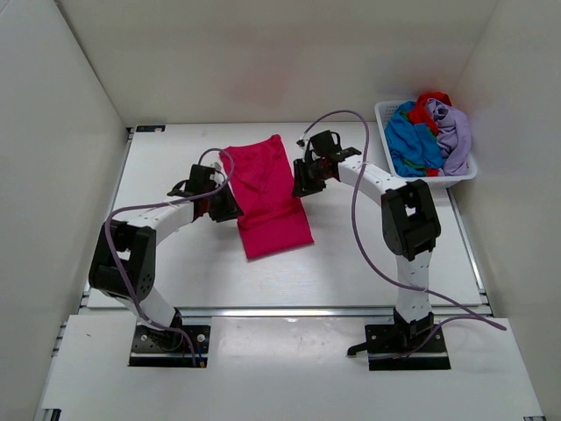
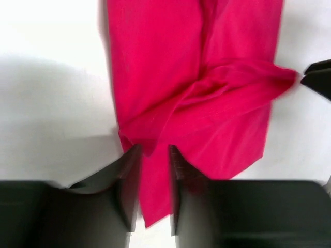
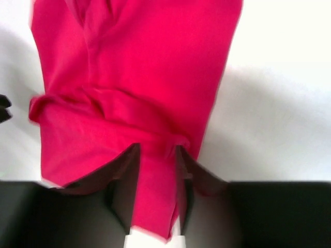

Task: Fold and stack the t-shirts
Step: Fold the folded rectangular tshirt in 1/3 of the way

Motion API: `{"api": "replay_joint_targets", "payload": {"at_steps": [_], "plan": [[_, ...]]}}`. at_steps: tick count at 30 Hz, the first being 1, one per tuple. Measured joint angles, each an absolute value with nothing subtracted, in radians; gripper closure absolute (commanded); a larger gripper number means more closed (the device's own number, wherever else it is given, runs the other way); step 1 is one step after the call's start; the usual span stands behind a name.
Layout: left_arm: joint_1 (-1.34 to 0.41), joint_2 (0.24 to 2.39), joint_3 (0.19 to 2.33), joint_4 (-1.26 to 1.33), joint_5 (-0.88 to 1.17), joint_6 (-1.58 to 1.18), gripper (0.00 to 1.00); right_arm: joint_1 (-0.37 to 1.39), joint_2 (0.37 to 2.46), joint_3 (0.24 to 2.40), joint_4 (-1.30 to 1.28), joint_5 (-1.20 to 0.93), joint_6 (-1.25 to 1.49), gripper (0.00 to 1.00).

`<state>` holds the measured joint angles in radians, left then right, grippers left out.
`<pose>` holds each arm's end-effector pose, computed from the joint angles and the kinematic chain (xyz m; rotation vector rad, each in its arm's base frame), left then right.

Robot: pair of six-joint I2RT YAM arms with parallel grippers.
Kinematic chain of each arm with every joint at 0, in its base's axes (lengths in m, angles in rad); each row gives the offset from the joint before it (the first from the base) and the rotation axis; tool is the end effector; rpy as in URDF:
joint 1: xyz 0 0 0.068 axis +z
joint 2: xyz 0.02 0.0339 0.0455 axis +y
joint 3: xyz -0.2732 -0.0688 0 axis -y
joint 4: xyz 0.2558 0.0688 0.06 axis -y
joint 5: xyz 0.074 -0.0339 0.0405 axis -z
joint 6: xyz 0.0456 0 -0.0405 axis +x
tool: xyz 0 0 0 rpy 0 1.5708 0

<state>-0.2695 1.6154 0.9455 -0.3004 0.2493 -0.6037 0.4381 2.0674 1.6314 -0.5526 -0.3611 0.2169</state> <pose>0.3216 -0.1005 0.1771 -0.3365 2.6078 -0.6423 0.4202 0.2146 0.2026 -0.4312 2.5856 0.7046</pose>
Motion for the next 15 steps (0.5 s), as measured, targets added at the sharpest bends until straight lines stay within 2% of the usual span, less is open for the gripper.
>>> {"api": "replay_joint_targets", "payload": {"at_steps": [1,2,4,10,11,13,15], "plan": [[-0.263,1.611,0.945,-0.278,0.247,-0.611,0.52,0.435,2.066,1.623,-0.520,-0.360,0.228,0.57],[-0.256,1.603,0.940,-0.245,0.241,-0.630,0.45,0.432,2.057,1.597,-0.470,-0.358,0.240,0.53],[-0.250,1.576,0.926,-0.180,0.221,-0.657,0.42,0.424,2.032,1.536,-0.400,-0.345,0.266,0.43],[-0.251,1.508,0.916,-0.095,0.200,-0.669,0.49,0.421,1.947,1.412,-0.279,-0.288,0.281,0.43],[-0.254,1.508,0.917,-0.106,0.203,-0.659,0.53,0.418,1.935,1.402,-0.274,-0.286,0.274,0.44],[-0.270,1.514,0.918,-0.143,0.204,-0.628,0.81,0.416,1.898,1.366,-0.259,-0.282,0.257,0.46],[-0.296,1.517,0.912,-0.181,0.206,-0.598,0.92,0.417,1.844,1.306,-0.246,-0.274,0.242,0.50]]}}
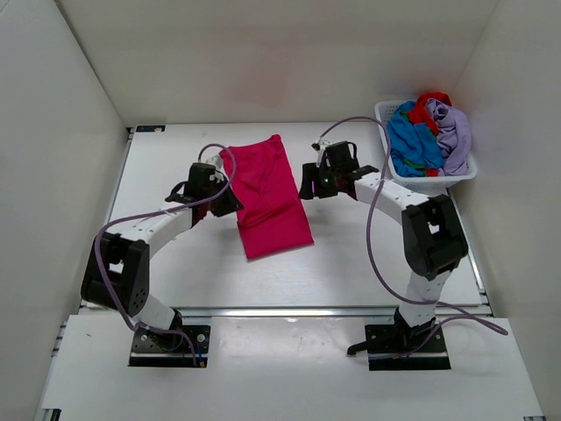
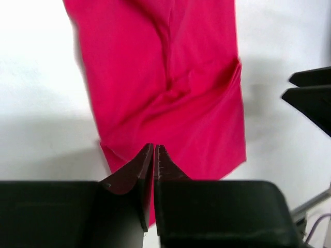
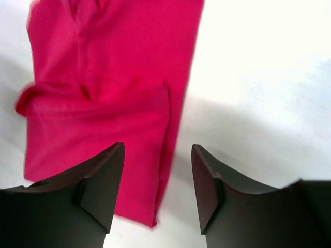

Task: Fold and stack the t-shirts
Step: Fold the folded rectangular tshirt in 1/3 of the way, then grab one side of the 2/3 rectangular tshirt with both arms

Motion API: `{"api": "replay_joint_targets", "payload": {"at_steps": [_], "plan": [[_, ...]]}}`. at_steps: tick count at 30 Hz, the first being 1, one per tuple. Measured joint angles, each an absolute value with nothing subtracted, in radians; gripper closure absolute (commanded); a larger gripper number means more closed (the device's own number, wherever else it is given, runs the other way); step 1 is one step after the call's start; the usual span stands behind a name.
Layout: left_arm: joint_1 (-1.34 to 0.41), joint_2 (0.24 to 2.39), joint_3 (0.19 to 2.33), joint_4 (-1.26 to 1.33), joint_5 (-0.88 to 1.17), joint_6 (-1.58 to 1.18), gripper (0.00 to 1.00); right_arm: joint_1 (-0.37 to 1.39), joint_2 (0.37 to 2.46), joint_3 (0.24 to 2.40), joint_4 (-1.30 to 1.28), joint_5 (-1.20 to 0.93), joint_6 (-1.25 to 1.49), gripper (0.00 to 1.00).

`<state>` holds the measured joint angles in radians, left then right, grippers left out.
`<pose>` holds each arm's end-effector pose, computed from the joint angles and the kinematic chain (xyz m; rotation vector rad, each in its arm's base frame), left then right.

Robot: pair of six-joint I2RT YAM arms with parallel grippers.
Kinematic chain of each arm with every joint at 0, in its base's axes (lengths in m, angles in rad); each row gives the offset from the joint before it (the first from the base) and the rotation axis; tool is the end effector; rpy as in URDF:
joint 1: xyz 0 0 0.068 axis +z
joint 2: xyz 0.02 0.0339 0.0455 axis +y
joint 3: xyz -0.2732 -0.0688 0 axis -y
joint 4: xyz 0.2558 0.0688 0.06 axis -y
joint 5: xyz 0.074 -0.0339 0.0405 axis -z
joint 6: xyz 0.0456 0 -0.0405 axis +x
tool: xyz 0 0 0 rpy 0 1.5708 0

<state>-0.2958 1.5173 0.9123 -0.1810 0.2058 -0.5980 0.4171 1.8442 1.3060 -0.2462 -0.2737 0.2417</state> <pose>0.3165 -0.1062 0.2062 -0.2639 2.4252 -0.6629 0.3860 0.1845 0.2137 -0.3478 2.3857 0.6366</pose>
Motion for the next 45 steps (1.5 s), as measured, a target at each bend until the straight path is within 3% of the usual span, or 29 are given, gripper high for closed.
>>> {"api": "replay_joint_targets", "payload": {"at_steps": [11,19,24,32,37,40,42,45], "plan": [[-0.383,1.622,0.875,-0.285,0.227,-0.519,0.78,0.418,1.631,1.063,-0.245,-0.251,0.225,0.51],[-0.388,1.730,0.976,-0.289,0.146,-0.497,0.77,0.416,1.606,1.007,-0.219,-0.254,0.233,0.49],[-0.374,1.674,0.982,-0.203,0.039,-0.514,0.70,0.416,1.592,0.970,-0.203,-0.259,0.235,0.48],[-0.383,1.570,0.950,-0.223,0.041,-0.478,0.71,0.448,1.551,0.890,-0.190,-0.268,0.165,0.48],[-0.524,1.438,0.749,-0.242,0.057,-0.438,0.61,0.500,1.517,0.832,-0.177,-0.271,0.075,0.49],[-0.535,1.385,0.672,-0.248,0.060,-0.442,0.58,0.488,1.517,0.825,-0.171,-0.281,0.064,0.50],[-0.532,1.380,0.653,-0.248,0.061,-0.451,0.49,0.484,1.517,0.825,-0.166,-0.283,0.065,0.51],[-0.530,1.380,0.632,-0.240,0.064,-0.498,0.43,0.489,1.522,0.825,-0.157,-0.282,0.089,0.53]]}}
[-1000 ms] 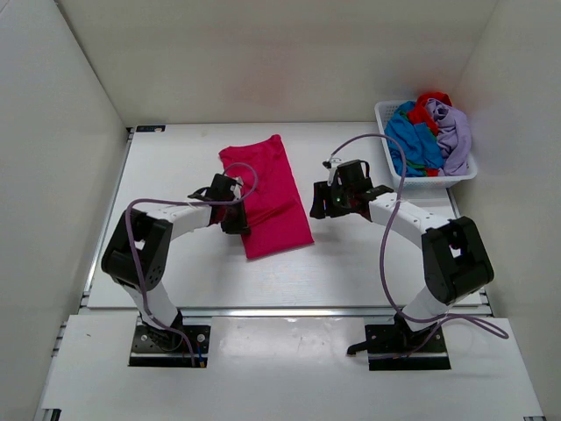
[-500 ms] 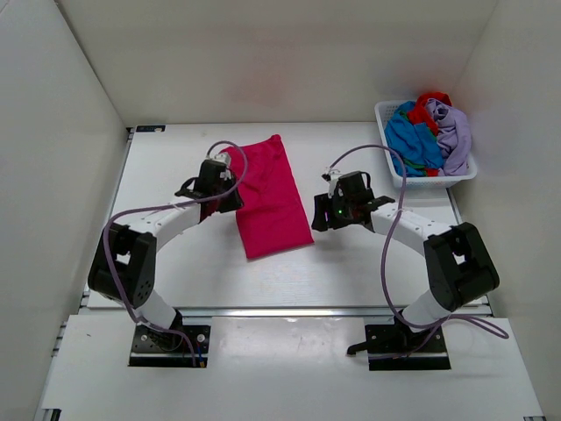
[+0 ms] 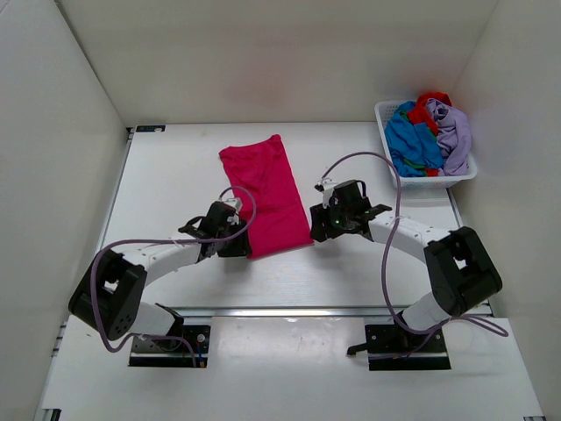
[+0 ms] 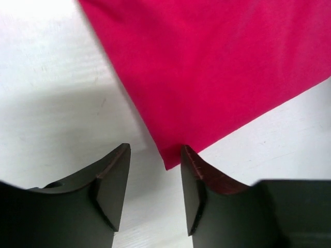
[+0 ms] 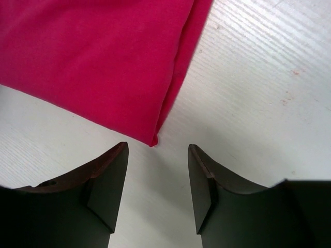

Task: Fold and stack the t-shirts
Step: Grab one side of the 2/3 rectangular tshirt with both arms

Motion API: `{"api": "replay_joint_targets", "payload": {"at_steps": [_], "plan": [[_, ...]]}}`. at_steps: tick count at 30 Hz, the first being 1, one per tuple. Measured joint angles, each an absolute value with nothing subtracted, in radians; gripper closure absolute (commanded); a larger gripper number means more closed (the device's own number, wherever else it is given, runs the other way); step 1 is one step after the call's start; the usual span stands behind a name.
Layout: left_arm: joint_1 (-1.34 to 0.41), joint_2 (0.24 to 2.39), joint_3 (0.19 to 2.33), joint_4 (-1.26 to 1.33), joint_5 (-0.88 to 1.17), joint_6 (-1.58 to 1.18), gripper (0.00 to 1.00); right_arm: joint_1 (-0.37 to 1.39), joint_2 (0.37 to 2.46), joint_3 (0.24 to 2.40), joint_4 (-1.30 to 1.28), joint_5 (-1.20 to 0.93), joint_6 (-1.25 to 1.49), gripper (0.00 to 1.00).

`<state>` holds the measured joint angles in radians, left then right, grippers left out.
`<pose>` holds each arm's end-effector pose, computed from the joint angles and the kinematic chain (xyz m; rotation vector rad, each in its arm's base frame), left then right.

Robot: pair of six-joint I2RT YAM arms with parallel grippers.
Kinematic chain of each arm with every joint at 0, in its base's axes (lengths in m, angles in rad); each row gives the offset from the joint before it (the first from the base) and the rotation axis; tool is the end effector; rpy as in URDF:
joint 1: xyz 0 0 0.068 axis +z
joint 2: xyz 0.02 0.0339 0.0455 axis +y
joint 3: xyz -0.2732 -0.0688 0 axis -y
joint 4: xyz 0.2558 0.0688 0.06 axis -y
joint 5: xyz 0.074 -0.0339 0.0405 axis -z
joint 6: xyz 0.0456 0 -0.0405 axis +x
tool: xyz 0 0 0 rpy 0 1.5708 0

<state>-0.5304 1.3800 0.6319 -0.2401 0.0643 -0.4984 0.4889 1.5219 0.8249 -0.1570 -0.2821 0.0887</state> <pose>0.2247 -0.1352 0.1519 0.0674 2.6266 -0.4612 0.2754 0.1609 0.1794 -0.6189 2.3915 0.5989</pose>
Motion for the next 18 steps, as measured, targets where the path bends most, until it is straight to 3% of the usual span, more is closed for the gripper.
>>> {"api": "replay_joint_targets", "payload": {"at_steps": [18], "plan": [[-0.583,1.364,0.517,-0.059,0.051,-0.823,0.51,0.524,1.605,0.813,-0.115,-0.258,0.320,0.58]]}}
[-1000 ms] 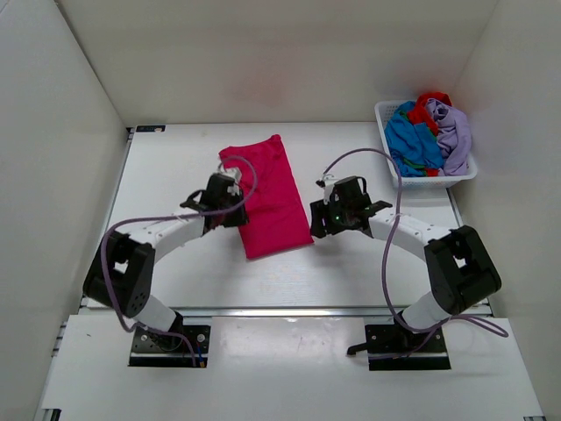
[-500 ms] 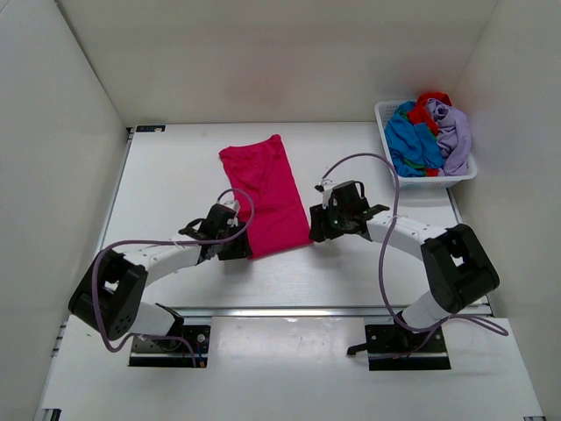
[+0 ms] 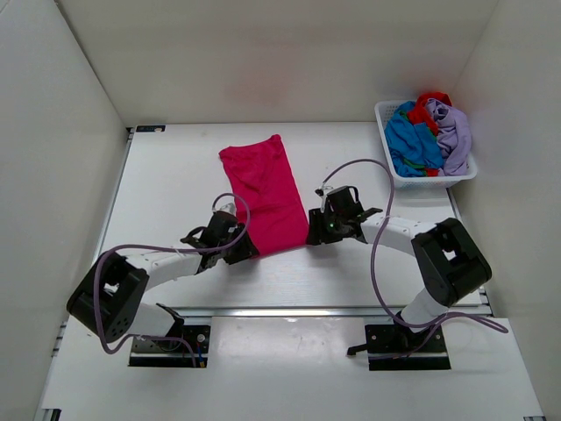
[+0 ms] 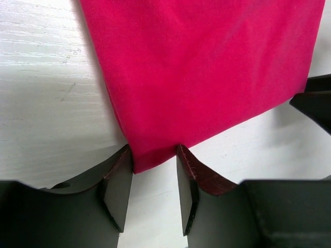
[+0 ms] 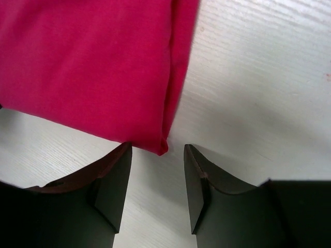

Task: Fold and stack the t-shirts
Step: Grab one side of the 2/3 rectangular tshirt with both arms, then fold the long partially folded tshirt into a neat square

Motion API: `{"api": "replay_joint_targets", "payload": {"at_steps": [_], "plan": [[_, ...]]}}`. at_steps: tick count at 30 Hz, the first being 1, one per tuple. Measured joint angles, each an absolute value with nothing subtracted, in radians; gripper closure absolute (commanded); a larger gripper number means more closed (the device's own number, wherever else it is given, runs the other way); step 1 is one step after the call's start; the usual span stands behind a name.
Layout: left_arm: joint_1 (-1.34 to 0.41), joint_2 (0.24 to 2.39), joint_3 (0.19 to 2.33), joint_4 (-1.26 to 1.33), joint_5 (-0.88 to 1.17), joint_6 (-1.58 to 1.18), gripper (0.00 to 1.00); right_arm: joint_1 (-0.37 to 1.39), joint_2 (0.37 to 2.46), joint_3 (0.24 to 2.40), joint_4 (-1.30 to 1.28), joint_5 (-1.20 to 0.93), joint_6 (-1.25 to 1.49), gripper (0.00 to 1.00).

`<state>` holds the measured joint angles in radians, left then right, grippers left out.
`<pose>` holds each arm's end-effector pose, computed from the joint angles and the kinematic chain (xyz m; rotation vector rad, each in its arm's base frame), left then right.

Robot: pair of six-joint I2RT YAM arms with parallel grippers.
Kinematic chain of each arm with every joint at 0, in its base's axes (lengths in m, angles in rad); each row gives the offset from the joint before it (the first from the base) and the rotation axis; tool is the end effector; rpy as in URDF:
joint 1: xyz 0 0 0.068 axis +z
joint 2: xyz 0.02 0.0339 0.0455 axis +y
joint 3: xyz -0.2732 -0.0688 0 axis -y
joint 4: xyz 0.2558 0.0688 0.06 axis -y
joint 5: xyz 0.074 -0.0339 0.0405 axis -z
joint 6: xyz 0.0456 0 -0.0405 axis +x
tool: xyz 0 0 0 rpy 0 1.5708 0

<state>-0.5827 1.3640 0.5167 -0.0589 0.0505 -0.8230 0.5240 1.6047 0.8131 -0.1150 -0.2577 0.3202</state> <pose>0.2091 -0.1406 0.1348 -0.2886 2.5792 -0.6289 0.2751 0.1724 0.1537 -0.3741 2.5341 0.6640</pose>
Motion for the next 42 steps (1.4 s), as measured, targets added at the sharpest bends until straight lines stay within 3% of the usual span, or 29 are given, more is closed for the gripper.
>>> {"api": "replay_joint_targets", "payload": {"at_steps": [2,5,7,8,9,10,18,33,42], "plan": [[-0.585,1.366,0.510,-0.044,0.049,-0.839,0.59,0.524,1.605,0.803,-0.111,-0.251,0.332,0.59],[-0.584,1.368,0.496,-0.026,0.046,-0.857,0.66,0.525,1.609,0.799,-0.097,-0.248,0.343,0.69],[-0.583,1.369,0.490,-0.019,0.046,-0.862,0.78,0.526,1.620,0.799,-0.085,-0.250,0.349,0.81],[-0.583,1.369,0.486,-0.016,0.044,-0.862,0.84,0.528,1.626,0.798,-0.075,-0.252,0.352,1.00],[-0.583,1.370,0.481,-0.012,0.045,-0.864,0.97,0.529,1.629,0.796,-0.066,-0.256,0.349,1.00],[-0.582,1.370,0.479,-0.007,0.046,-0.866,1.00,0.530,1.630,0.790,-0.057,-0.262,0.355,0.99],[-0.579,1.312,0.459,-0.066,0.044,-0.850,1.00,0.561,1.597,0.744,-0.045,-0.281,0.372,1.00],[-0.578,0.673,0.343,-0.565,0.099,-0.838,1.00,0.791,1.146,0.580,-0.252,-0.310,0.508,1.00],[-0.553,0.595,0.550,-0.799,0.169,-0.816,1.00,0.802,0.967,0.621,-0.401,-0.317,0.591,1.00]]}}
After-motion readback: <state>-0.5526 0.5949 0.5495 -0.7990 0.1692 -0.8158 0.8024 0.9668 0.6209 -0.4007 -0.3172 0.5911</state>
